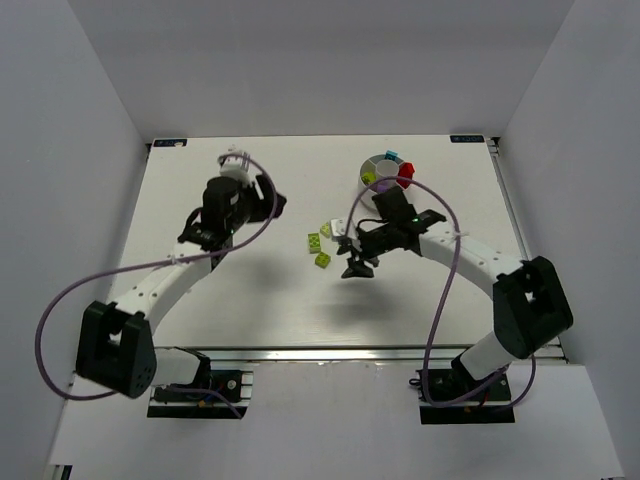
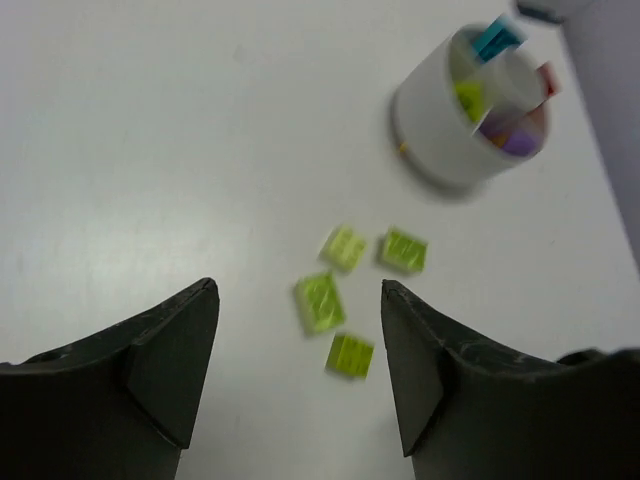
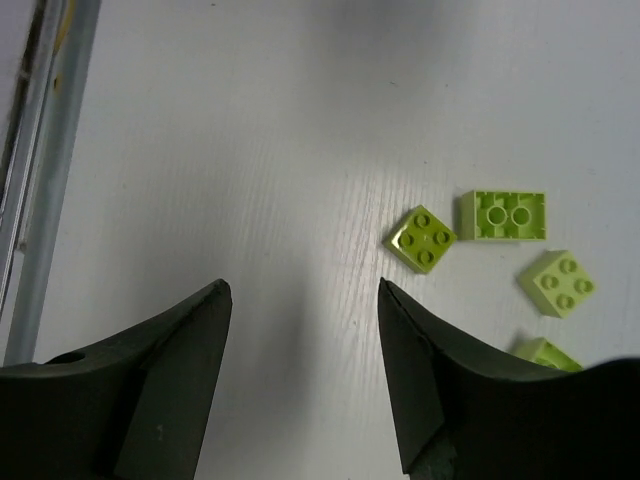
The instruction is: Sort the legos into containers by color
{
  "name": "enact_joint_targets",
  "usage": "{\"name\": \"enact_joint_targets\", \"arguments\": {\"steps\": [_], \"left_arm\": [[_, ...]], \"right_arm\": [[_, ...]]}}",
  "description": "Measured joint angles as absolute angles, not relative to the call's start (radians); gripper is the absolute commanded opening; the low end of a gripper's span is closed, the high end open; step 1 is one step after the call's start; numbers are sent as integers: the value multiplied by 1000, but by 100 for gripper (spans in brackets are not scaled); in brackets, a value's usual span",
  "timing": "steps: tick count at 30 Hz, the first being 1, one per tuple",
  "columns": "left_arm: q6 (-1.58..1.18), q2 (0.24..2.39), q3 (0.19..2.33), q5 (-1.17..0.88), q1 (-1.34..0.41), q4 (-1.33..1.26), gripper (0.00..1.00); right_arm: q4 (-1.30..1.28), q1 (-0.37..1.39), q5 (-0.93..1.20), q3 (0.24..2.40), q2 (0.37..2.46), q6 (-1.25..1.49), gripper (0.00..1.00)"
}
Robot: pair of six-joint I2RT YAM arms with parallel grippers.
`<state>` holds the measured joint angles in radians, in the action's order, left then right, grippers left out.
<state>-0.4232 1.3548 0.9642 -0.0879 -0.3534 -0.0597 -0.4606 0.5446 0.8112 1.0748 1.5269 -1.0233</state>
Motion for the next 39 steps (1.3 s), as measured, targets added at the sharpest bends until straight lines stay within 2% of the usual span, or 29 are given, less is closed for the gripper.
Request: {"name": "enact_joint_targets", "arguments": {"steps": [5,6,11,17,28,31,34,35,39], "left_arm": [[-546,1116,700,46,-362,103,78],[-569,1063,663,70,-362,123,79],[-644,878,591,163,-362,177,81],[-671,852,591,216,-362,199,81],[-681,863,591,227,-362,221,81],[-682,863,591,227,-362,225,81],[-682,863,591,227,-362,229,81],[-682,863,591,227,-362,231,81],[-686,862,591,227,-362,236,81]], "right_arm": [[-287,685,593,1085,1637,-688,69],[-258,702,547,1095,1665,-627,72],[-207,741,340,1185,1791,-389,75],[-198,757,207,1261,1860,-249,71],[-216,799,99,1277,1917,-216,63],[-234,799,82,1294,1944,-216,58],[-244,799,70,1302,1959,-217,48],[-247,799,67,1304,1961,-219,36],[-263,799,58,1312,1963,-240,10]]}}
